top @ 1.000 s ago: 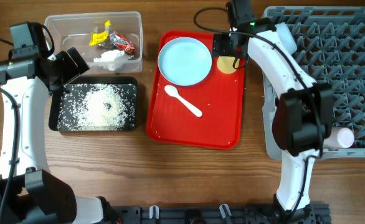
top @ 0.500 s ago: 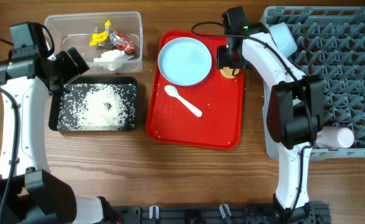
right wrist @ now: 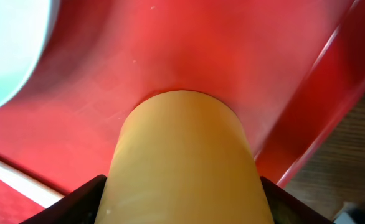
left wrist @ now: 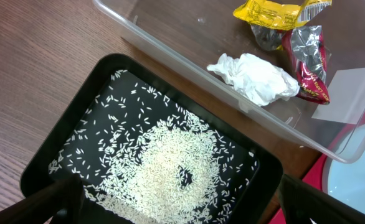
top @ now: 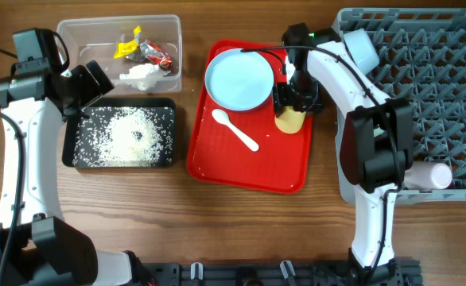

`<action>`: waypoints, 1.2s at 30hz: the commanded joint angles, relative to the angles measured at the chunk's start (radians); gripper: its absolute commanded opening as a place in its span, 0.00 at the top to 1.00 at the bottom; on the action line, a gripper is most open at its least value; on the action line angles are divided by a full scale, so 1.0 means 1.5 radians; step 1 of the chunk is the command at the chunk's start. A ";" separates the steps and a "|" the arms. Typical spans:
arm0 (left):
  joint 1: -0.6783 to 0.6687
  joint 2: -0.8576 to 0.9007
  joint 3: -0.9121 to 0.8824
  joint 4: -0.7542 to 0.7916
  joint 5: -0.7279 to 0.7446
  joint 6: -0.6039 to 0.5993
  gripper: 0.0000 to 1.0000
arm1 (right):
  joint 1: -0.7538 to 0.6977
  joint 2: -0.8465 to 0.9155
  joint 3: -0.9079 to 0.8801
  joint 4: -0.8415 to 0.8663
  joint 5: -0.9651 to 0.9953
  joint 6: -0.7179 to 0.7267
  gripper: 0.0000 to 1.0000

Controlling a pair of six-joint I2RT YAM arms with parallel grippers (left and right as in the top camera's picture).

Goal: Sort waste into correct bins and load items into the dishwasher rack
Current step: 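Move the right gripper to the yellow cup and grasp it, then carry the yellow cup to the rack and set it down with the right gripper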

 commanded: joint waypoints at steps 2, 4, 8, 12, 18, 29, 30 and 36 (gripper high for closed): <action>0.003 0.000 0.004 0.002 -0.004 -0.006 0.00 | 0.030 -0.020 -0.004 0.008 -0.010 0.009 0.11; 0.003 0.000 0.004 0.002 -0.004 -0.006 0.00 | 0.031 -0.020 -0.006 0.014 -0.008 0.019 0.11; 0.003 0.000 0.004 0.002 -0.004 -0.006 0.00 | 0.031 -0.020 -0.059 0.027 -0.002 0.031 0.12; 0.003 0.000 0.004 0.002 -0.004 -0.006 0.00 | 0.031 -0.020 -0.078 0.058 0.030 0.046 0.24; 0.003 0.000 0.004 0.002 -0.004 -0.006 0.00 | 0.031 -0.022 -0.065 0.038 0.035 0.041 0.36; 0.003 0.000 0.004 0.002 -0.004 -0.006 0.00 | -0.026 -0.313 -0.016 -0.111 0.038 0.001 0.44; 0.003 0.000 0.004 0.002 -0.004 -0.006 0.00 | -0.049 -0.345 -0.016 -0.129 0.054 0.001 0.44; 0.003 0.000 0.004 0.002 -0.004 -0.006 0.00 | -0.325 -0.435 -0.016 -0.206 0.094 -0.021 0.44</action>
